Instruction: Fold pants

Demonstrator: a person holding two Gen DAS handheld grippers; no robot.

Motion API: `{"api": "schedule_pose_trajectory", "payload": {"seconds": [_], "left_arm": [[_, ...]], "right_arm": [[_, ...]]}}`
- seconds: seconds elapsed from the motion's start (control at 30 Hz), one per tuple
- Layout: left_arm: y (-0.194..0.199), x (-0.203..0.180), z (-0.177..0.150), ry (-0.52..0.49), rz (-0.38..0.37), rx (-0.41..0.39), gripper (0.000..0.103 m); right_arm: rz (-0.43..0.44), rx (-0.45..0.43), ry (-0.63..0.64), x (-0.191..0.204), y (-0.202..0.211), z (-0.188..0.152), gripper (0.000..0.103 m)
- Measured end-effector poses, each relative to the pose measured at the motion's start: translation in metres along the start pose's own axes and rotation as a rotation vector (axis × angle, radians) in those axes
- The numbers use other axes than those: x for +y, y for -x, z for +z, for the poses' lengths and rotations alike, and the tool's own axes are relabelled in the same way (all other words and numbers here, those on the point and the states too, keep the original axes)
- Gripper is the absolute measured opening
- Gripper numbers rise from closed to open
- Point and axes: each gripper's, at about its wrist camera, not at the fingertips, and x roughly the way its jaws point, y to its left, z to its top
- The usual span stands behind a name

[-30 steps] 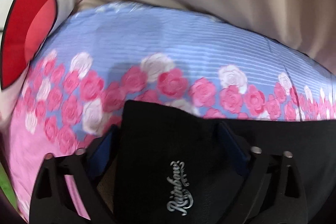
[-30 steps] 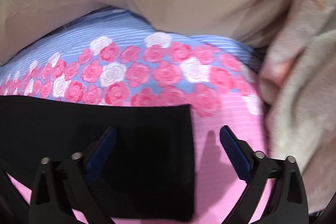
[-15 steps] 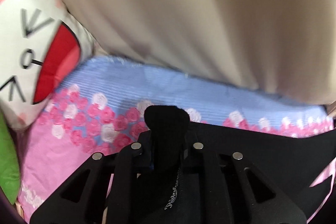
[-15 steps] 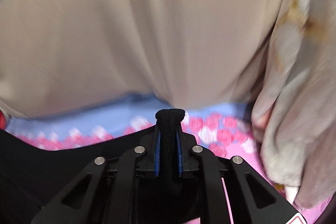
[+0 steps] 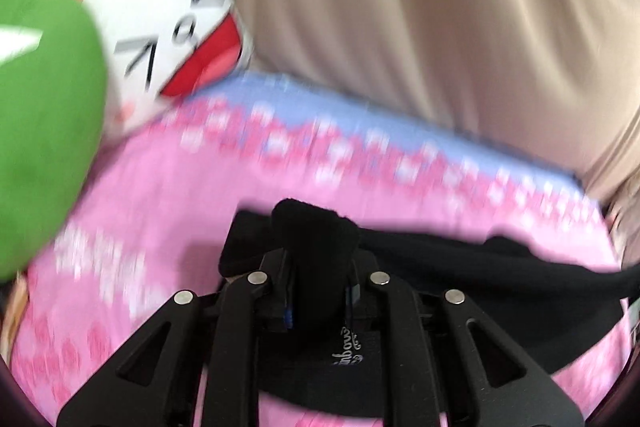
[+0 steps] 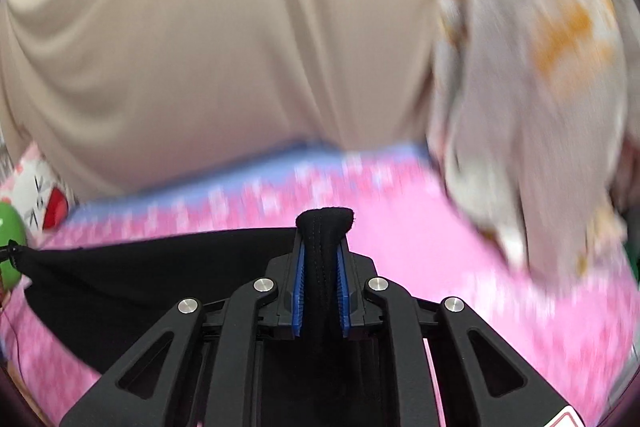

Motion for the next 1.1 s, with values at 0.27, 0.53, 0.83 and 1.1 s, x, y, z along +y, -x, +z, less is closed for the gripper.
{"api": "schedule_pose_trajectory", "payload": {"seconds": [0.27, 0.53, 0.83, 1.1], "left_arm": [[0.028, 0.024, -0.051, 0.086, 0.098, -0.023, 0.082], [0.046, 0.048, -0.076, 0.471, -0.149, 0.081, 0.095], [0.004, 0.048, -0.082, 0.725, -0.227, 0.204, 0.086], [0.029, 0.043, -0.079, 0.729, -0.194, 0.335, 0.081]], "right_arm": [[-0.128, 0.17, 0.017, -0.011, 0.006, -0.074, 0.019], [-0.196, 0.077, -0.066, -0.015, 0.06, -0.083, 0.045], [-0.064, 0.078, -0.011, 0.061, 0.065, -0.096, 0.055], [0.013, 0.097, 0.022, 0.105, 0.061, -0.104, 0.055]]}}
